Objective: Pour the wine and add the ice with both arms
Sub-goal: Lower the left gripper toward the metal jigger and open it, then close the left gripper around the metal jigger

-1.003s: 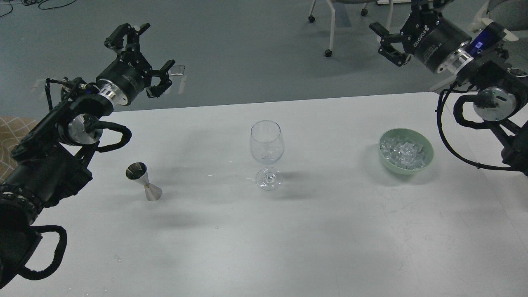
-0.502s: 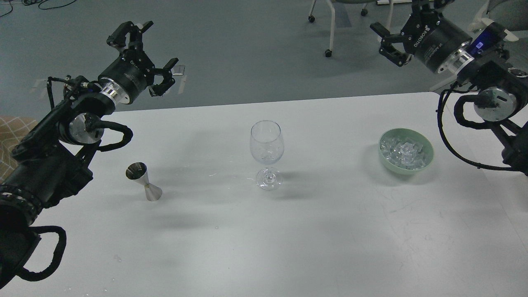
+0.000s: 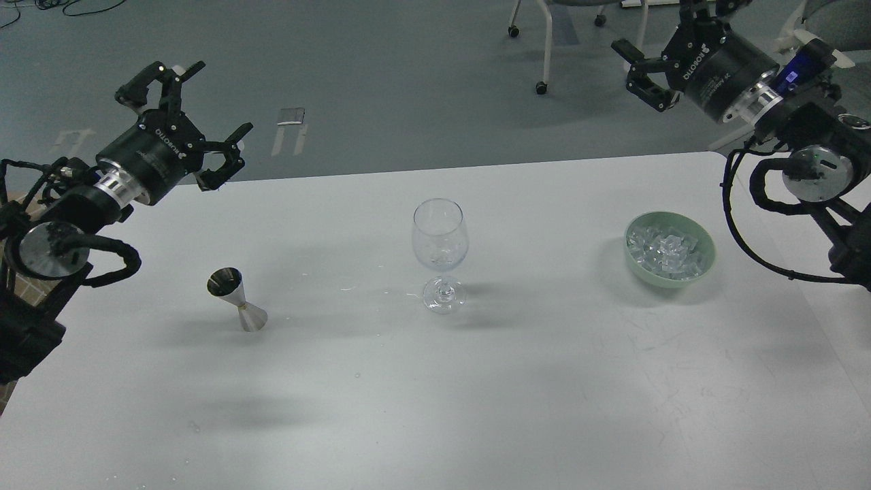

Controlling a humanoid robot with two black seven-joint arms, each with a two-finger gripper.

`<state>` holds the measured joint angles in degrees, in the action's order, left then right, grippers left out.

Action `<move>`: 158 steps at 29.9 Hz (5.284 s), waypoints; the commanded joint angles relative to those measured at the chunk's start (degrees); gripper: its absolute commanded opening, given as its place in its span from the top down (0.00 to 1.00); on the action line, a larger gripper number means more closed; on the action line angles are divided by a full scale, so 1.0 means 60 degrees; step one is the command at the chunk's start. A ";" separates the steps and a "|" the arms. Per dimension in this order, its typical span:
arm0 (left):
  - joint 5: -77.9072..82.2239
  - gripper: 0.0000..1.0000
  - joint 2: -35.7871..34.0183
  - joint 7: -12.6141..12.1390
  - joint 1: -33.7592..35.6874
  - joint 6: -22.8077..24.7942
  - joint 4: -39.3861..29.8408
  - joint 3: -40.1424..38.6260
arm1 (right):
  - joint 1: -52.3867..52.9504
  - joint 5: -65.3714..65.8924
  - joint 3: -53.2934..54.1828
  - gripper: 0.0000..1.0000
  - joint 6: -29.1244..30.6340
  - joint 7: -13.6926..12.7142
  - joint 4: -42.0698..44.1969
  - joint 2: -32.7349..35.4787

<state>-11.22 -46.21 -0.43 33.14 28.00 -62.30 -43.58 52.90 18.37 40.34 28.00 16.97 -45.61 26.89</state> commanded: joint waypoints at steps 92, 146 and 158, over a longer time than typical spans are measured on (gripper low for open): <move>-0.4545 0.04 0.1155 -0.1730 -0.3429 0.0000 0.0348 0.0584 | -0.0409 0.0161 -0.0087 0.00 0.0000 -0.0016 0.0028 0.0030; -0.4355 0.75 0.1667 -0.1628 -0.2887 0.0000 0.1359 0.0936 | -0.0482 0.0161 -0.0087 0.00 0.0000 -0.0016 -0.0001 0.0015; -0.4355 0.88 0.1653 -0.1760 -0.2843 0.0000 0.1447 0.0921 | -0.0482 0.0161 -0.0087 0.00 0.0000 -0.0016 -0.0001 0.0015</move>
<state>-37.35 -36.21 -10.87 15.91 28.00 -53.64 -37.76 50.01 19.34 39.81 28.00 16.87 -45.61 26.98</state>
